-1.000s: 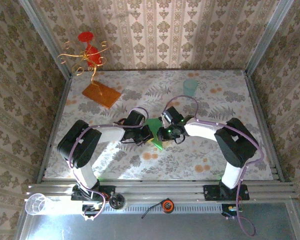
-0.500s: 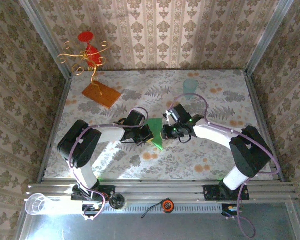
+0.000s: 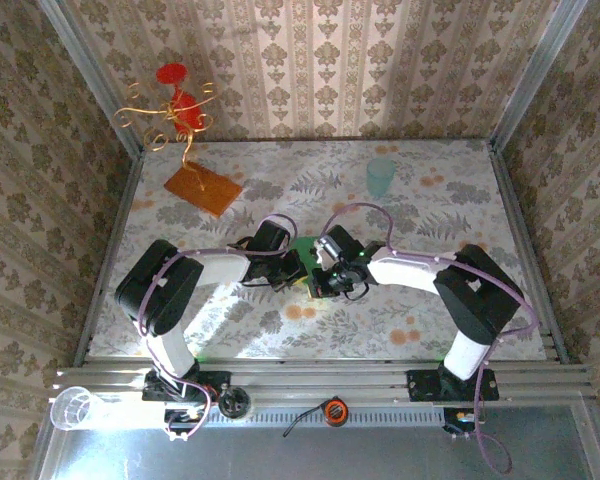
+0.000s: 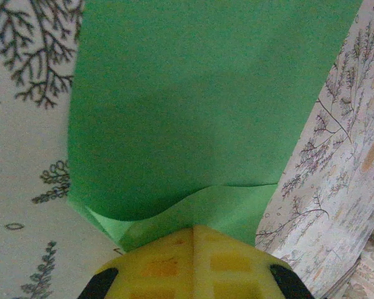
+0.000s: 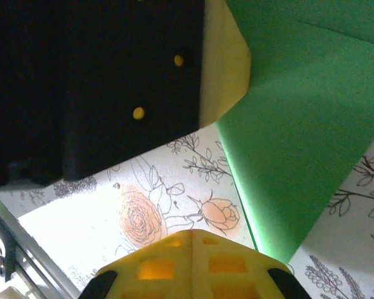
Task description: Fold a paper plane with a square sheet of paper (pick it up from the middle)
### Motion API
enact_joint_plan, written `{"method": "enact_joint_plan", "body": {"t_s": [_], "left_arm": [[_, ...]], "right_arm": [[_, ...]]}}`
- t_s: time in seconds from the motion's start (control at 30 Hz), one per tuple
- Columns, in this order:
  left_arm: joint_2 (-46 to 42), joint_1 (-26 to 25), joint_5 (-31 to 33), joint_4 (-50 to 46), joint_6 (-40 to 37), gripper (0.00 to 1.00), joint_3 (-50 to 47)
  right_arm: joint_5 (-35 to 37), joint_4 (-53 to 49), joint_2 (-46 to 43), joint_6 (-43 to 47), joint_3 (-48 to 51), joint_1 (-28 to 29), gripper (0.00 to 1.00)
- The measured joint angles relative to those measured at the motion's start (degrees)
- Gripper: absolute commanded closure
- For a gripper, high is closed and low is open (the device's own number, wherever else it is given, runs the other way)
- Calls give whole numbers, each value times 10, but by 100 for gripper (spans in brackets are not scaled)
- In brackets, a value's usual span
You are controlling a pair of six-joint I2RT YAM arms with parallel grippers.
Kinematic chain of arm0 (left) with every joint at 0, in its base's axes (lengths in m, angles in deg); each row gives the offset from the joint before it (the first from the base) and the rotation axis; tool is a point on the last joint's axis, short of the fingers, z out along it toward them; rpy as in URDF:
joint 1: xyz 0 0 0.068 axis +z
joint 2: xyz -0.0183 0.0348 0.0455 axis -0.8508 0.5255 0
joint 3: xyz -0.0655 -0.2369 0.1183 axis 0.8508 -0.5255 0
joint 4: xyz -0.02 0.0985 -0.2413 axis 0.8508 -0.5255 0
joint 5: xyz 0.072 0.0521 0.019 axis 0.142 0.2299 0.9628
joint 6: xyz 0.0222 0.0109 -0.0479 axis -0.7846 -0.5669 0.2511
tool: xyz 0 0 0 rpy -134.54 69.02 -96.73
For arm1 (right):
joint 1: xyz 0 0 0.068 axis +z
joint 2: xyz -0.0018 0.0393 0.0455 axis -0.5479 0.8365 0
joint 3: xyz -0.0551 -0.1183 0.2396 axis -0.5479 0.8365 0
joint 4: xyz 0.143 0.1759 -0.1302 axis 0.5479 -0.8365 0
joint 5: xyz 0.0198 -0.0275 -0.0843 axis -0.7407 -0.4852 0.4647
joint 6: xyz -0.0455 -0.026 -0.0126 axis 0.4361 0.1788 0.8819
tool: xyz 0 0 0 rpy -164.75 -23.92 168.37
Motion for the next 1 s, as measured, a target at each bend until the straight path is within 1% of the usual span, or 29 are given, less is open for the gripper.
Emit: {"method": "enact_joint_plan", "body": {"t_s": [0.37,0.6,1.0], "left_arm": [[0,0,0,2,0,95,0],[1,0,-2,1,0,95,1],[2,3,-4,1,-1,96,1]], "right_arm": [[5,1,22,-1,-35,0,100],[10,-4,37,4,-36,-1,100],[24,-17,38,25,-36,-19,100]]}}
